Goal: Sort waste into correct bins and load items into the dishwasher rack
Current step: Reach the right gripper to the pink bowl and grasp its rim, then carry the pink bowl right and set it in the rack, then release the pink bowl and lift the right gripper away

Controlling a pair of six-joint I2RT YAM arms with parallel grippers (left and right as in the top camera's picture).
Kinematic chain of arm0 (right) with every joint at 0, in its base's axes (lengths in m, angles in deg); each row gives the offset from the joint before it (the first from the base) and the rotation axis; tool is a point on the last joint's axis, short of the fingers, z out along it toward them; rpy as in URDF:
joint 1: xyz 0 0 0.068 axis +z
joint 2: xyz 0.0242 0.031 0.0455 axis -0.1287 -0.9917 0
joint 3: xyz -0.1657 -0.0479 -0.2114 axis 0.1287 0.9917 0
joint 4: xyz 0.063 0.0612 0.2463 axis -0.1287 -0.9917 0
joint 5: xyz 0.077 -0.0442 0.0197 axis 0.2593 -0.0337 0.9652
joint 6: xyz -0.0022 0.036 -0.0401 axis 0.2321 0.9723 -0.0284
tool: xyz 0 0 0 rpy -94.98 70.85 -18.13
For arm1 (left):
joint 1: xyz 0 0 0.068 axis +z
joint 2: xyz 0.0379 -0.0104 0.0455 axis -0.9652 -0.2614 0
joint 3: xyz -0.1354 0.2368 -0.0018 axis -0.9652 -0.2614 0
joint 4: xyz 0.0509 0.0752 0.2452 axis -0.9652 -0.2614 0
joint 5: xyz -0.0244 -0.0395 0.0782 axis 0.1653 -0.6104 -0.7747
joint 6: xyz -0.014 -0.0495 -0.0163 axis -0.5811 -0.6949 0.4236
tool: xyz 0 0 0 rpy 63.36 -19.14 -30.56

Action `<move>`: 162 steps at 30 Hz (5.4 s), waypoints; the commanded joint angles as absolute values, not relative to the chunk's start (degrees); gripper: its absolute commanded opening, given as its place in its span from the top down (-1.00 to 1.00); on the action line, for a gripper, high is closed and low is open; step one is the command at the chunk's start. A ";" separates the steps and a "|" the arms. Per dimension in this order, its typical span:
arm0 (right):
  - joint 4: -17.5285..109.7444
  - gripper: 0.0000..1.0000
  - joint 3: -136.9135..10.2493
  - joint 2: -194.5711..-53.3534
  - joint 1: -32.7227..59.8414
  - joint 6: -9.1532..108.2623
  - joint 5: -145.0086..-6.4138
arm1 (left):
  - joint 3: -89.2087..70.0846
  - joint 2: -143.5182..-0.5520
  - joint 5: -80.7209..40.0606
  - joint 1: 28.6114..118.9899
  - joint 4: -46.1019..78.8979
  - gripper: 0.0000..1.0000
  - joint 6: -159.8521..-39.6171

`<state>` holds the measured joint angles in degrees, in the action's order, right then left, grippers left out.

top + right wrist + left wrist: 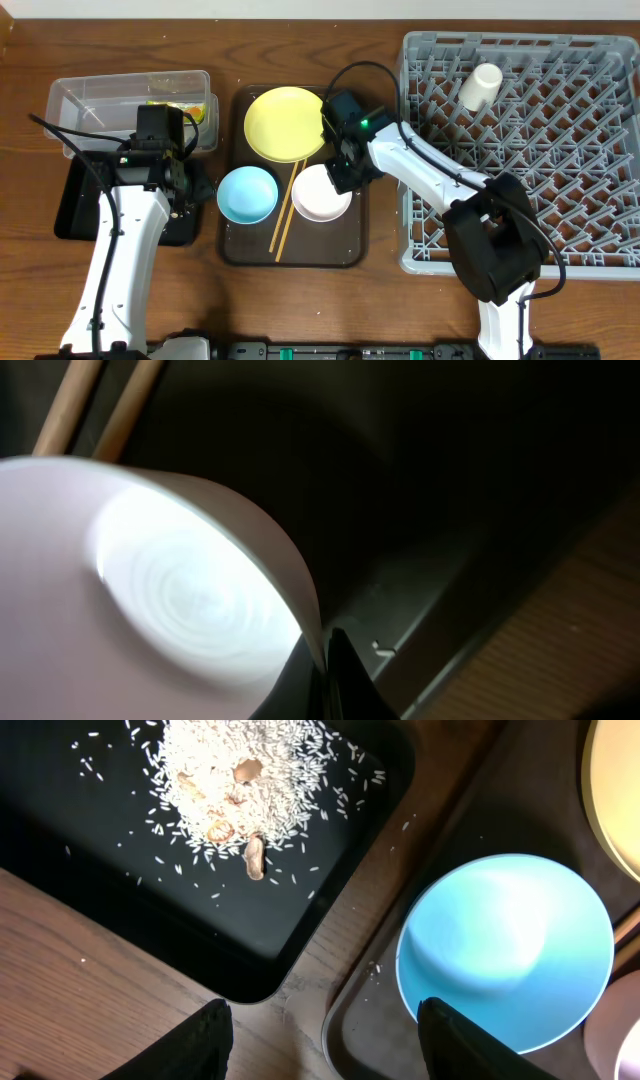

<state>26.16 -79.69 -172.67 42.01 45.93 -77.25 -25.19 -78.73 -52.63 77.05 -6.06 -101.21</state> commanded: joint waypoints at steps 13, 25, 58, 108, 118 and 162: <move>23.15 0.98 -87.41 -154.88 35.25 45.71 -96.49 | -25.45 -78.62 -52.94 77.31 -6.34 -0.25 -101.76; 21.22 0.97 -87.12 -151.38 27.80 45.69 -133.38 | -25.45 -78.62 -52.90 77.29 -6.34 -0.25 -101.78; 11.10 0.97 -87.10 -168.10 26.82 44.40 -147.74 | -25.45 -78.62 -51.41 77.31 -6.32 -0.26 -101.76; 8.74 0.77 -86.99 -172.36 32.74 46.36 -135.30 | -25.45 -78.62 -49.92 77.31 -6.32 -0.26 -101.76; 7.43 0.87 -87.01 -171.56 32.96 47.96 -114.04 | -25.47 -78.82 -49.97 77.31 -6.32 -0.26 -101.73; 13.36 0.04 -86.99 -155.21 32.98 49.58 -88.53 | -25.47 -78.84 -50.12 77.31 -6.37 -0.26 -101.69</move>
